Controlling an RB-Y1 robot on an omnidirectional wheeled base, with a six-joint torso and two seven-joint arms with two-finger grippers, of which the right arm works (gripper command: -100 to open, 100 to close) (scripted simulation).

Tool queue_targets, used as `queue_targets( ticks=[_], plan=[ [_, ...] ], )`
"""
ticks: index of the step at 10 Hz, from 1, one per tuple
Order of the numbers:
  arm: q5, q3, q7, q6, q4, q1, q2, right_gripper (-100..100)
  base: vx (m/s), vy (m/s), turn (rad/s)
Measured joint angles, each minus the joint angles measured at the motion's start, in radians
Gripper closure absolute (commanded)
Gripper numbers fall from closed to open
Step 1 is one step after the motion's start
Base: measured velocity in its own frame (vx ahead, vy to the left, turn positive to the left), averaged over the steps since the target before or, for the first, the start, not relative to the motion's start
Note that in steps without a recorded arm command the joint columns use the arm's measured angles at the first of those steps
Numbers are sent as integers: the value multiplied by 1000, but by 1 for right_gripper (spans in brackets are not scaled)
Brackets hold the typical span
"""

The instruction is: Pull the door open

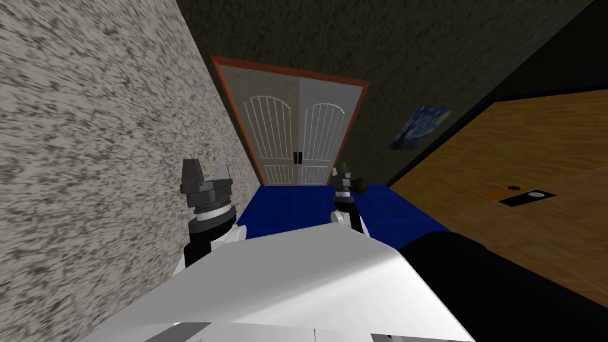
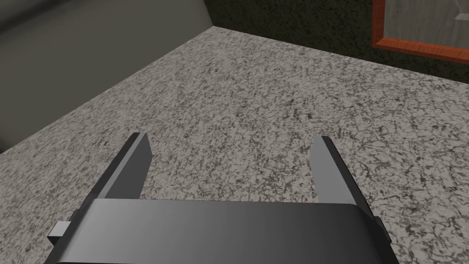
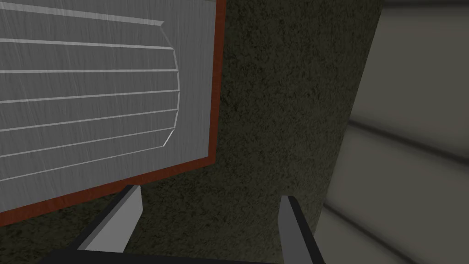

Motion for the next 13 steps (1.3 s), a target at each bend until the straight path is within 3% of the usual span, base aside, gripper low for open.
queue_targets(
  ticks=[9, 13],
  plan=[
    [15, -8, -76, -27, 123, -4, -65, -100, 200, 53, -27],
    [22, -19, -128, -38, 196, -12, -107, -100, 180, 59, -31]
  ],
)
